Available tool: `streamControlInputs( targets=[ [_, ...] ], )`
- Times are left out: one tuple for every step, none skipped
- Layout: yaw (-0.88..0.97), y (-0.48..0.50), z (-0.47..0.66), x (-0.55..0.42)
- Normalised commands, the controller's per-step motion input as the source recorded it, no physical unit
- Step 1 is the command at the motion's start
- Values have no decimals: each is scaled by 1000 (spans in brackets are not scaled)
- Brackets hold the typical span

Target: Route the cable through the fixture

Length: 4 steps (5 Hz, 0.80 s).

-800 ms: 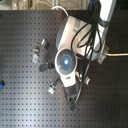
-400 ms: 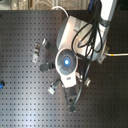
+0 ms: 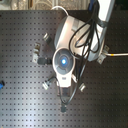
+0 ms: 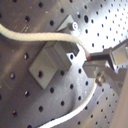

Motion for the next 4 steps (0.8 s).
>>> streamControlInputs(
  targets=[
    [977, 4, 18, -96],
    [974, 10, 33, -70],
    [748, -226, 61, -58],
    [343, -515, 7, -165]
  ],
)
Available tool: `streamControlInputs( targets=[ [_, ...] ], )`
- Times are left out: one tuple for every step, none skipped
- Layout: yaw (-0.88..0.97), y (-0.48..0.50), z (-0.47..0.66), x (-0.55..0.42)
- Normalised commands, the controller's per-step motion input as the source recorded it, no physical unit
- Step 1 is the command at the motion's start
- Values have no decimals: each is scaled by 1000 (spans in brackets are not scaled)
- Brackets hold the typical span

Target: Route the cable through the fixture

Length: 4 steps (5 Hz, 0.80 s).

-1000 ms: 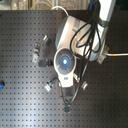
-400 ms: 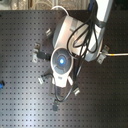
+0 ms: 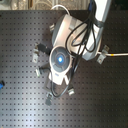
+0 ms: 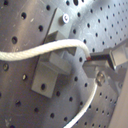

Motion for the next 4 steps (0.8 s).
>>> streamControlInputs(
  targets=[
    [300, -362, 6, -147],
    [0, -12, 2, -68],
    [11, 0, 0, 0],
    [726, 1, 163, 3]
  ],
)
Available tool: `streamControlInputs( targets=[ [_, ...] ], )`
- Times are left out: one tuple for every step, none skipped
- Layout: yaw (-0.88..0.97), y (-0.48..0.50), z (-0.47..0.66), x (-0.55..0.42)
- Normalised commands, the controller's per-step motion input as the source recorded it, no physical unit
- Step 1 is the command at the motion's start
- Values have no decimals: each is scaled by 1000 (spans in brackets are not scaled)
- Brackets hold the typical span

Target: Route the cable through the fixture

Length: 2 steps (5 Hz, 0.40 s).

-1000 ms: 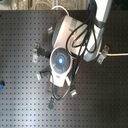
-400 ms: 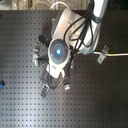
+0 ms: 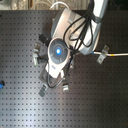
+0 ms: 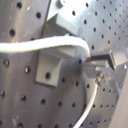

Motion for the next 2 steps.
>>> streamControlInputs(
  targets=[
    [940, 1, 148, 2],
    [834, 0, 107, 2]
  ],
)
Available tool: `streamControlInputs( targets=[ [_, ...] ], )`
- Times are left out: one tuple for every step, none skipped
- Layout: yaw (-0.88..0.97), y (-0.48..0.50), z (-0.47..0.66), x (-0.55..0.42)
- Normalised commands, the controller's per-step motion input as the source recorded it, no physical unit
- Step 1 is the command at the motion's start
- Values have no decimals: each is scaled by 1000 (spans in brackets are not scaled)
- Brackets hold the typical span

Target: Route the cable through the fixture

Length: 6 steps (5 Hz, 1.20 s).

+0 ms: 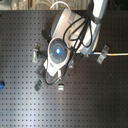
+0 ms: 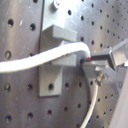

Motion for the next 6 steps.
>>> streamControlInputs(
  targets=[
    [943, -74, 57, -73],
    [848, -105, 26, -127],
    [0, 0, 15, 0],
    [17, -44, 47, 28],
    [-314, -234, 235, -195],
    [0, -29, 7, -42]
  ],
)
